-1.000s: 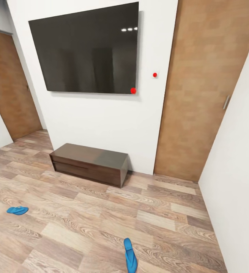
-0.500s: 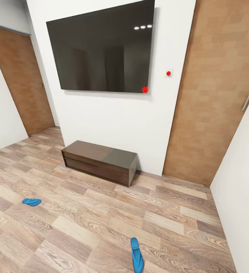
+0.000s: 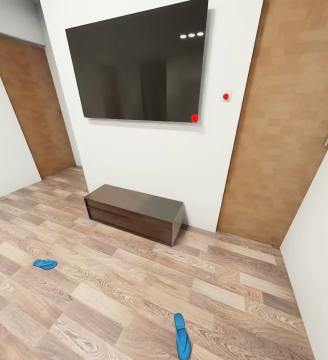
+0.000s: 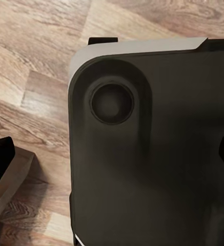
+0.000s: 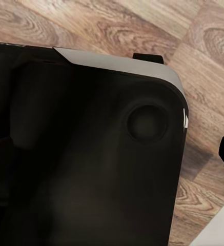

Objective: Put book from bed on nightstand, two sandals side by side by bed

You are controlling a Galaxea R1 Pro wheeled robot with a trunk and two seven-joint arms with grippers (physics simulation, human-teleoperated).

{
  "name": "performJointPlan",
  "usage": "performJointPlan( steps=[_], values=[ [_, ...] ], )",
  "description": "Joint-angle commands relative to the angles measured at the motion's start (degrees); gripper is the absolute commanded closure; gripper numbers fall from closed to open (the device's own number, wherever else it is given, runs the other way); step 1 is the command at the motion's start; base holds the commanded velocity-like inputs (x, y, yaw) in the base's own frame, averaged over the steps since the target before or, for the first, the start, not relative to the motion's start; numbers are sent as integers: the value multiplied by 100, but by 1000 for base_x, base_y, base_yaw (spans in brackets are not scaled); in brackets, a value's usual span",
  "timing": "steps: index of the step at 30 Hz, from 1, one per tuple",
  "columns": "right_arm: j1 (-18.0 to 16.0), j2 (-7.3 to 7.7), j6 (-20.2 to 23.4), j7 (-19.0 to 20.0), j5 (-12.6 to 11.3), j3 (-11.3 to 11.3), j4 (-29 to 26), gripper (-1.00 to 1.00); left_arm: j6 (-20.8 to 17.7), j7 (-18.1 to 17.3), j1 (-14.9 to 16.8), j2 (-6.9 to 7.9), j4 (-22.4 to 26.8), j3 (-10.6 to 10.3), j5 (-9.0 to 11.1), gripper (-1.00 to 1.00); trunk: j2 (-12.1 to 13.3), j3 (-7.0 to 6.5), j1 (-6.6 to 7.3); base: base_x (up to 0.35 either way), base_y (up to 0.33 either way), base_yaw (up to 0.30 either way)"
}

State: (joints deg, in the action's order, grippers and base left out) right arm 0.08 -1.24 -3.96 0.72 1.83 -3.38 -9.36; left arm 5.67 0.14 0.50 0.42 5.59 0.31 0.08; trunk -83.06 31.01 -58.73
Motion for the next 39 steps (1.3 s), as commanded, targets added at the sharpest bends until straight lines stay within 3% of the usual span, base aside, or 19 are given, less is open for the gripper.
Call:
performJointPlan(
  steps=[1, 19, 39],
  values=[
    [1, 2, -8, -2, 19, -24, -5, -100, 20, 1, 3, 0, -5, 2, 1, -100, -2, 5, 0, 0, 0, 15],
    [1, -2, -23, -2, 19, -27, -4, -100, 38, 4, 3, 5, -1, 6, 1, -100, -2, -3, 0, 0, 0, 4],
    [1, 1, -25, -2, 25, -29, -4, -100, 39, 4, 3, 6, 4, -5, -2, -100, -2, -153, 0, 0, 0, 0]
  ],
)
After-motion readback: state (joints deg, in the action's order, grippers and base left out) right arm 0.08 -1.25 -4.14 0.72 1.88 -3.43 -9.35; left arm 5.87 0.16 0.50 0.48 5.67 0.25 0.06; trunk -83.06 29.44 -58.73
